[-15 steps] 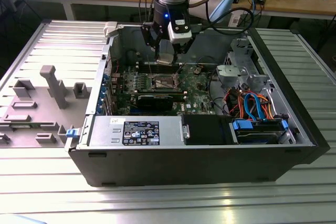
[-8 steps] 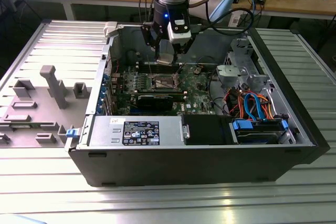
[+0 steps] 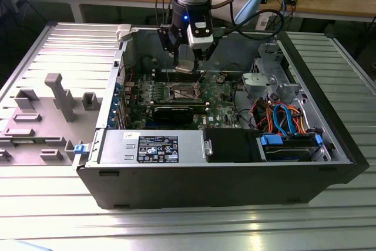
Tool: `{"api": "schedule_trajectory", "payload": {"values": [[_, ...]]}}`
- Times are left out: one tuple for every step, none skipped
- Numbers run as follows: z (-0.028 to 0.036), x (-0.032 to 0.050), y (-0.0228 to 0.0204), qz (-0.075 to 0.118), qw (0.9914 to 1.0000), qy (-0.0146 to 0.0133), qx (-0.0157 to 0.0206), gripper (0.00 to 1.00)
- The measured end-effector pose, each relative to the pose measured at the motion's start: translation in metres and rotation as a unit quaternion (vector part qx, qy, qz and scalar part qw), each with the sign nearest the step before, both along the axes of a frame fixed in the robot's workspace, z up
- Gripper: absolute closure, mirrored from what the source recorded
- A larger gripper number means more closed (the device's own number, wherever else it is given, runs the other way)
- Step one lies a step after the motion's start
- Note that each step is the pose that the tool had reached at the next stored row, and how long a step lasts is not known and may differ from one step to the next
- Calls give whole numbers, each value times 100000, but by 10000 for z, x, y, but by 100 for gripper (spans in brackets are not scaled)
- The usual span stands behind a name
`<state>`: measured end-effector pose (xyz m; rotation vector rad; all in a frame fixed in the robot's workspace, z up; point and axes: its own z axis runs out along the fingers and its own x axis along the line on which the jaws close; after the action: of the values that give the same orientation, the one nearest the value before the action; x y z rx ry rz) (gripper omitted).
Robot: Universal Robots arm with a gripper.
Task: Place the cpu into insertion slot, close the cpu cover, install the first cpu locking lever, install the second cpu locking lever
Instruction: 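Place the cpu into insertion slot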
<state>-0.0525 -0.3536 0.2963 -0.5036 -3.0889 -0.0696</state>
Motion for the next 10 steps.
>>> {"api": "schedule_trajectory", "payload": {"values": [[0,0,0,-61,100000,-1,-4,45],[0,0,0,-125,100000,0,-2,45],[0,0,0,-192,100000,1,-2,45],[0,0,0,-256,100000,0,-2,45],[0,0,0,-391,99999,0,-4,45],[0,0,0,-521,99999,1,-2,45],[0,0,0,-634,99998,0,-3,45],[0,0,0,-736,99997,1,-2,45],[0,0,0,-803,99997,-2,-2,45],[0,0,0,-868,99996,-1,0,45]]}}
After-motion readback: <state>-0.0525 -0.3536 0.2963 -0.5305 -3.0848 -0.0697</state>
